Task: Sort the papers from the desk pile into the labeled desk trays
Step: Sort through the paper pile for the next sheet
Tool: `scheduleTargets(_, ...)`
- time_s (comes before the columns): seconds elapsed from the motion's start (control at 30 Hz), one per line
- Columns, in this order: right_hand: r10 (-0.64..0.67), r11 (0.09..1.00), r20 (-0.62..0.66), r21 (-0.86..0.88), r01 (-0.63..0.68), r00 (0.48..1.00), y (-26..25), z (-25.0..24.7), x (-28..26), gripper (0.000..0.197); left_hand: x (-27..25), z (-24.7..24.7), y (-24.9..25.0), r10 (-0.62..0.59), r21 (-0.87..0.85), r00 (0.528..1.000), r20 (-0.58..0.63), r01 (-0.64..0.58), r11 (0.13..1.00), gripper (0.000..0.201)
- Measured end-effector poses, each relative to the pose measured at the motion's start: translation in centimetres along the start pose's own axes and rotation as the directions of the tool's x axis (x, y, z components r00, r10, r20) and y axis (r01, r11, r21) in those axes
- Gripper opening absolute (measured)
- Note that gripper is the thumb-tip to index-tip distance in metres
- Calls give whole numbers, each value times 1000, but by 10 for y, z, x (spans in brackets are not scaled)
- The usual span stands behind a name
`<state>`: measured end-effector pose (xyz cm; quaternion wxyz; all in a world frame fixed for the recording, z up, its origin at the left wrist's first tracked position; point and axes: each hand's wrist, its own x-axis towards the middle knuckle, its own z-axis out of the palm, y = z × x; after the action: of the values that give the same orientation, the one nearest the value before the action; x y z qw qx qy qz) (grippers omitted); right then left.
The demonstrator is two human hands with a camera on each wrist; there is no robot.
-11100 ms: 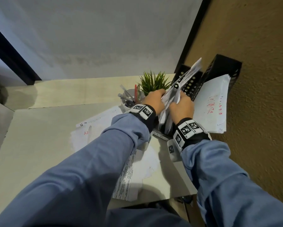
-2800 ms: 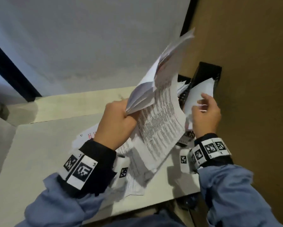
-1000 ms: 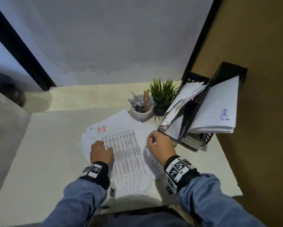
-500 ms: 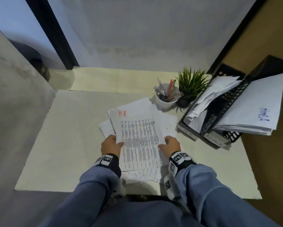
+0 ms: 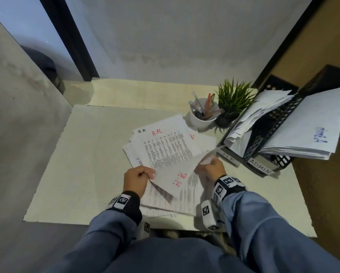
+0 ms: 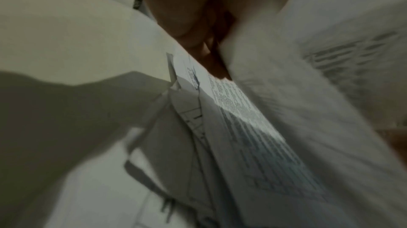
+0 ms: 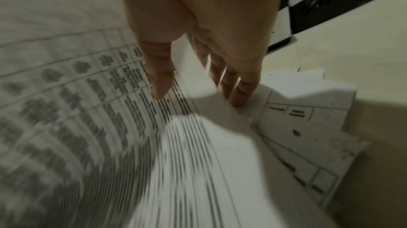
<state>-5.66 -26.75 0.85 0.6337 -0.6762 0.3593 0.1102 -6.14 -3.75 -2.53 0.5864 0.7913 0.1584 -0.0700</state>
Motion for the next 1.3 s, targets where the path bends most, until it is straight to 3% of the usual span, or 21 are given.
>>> scheduleTargets(0.07,28,997,9,71,-28,1000,-6,-4,-4,33,3,1,0,-66,-6,996,62,66,998,51)
scheduleTargets(0.13,68,995,32,71,-71,997,-7,-5,-4,22,6,2,-1,-132,16,990,45,131,991,47)
scheduleTargets(0.27,99,988,27,-124,-95,995,7,-8,13,18,18,3,7,-177,190,956,-233,223,956,24)
scheduleTargets(0.33,74,996,27,-60,-73,997,15,-6,15,29,24,6,8,-253,134,935,-249,292,947,20)
scheduleTargets(0.43,39,991,-3,126,-38,999,28,-5,19,47,28,12,7,-405,-81,900,-160,396,914,29)
scheduleTargets(0.57,55,975,-31,217,-47,998,27,-3,9,49,25,8,17,-243,118,950,-198,269,956,20)
scheduleTargets(0.67,66,982,-8,180,-64,998,22,-3,4,38,27,1,16,-80,235,987,-137,111,966,9)
scheduleTargets(0.77,79,971,-10,226,-75,997,19,-4,3,34,28,-6,10,5,368,999,-42,11,930,6)
scheduleTargets(0.83,77,975,-18,209,-71,997,22,-4,6,35,27,-10,9,26,309,1000,-17,-20,951,17)
scheduleTargets(0.93,36,994,-49,109,-31,998,19,-6,9,46,26,-15,3,-85,53,996,-29,86,995,49)
scheduleTargets(1.07,34,996,-35,80,-31,999,12,-8,11,21,19,-14,10,-190,-79,976,108,199,977,39)
scheduleTargets(1.13,76,993,-66,97,-70,995,6,-8,10,29,16,-10,15,-200,-66,959,199,217,974,39)
scheduleTargets(1.2,71,995,-107,72,-64,992,3,-8,10,22,17,-6,15,-226,-78,950,213,247,966,42)
scheduleTargets(1.3,68,982,-78,179,-53,995,2,-5,0,24,19,-2,16,-257,-171,953,162,283,944,48)
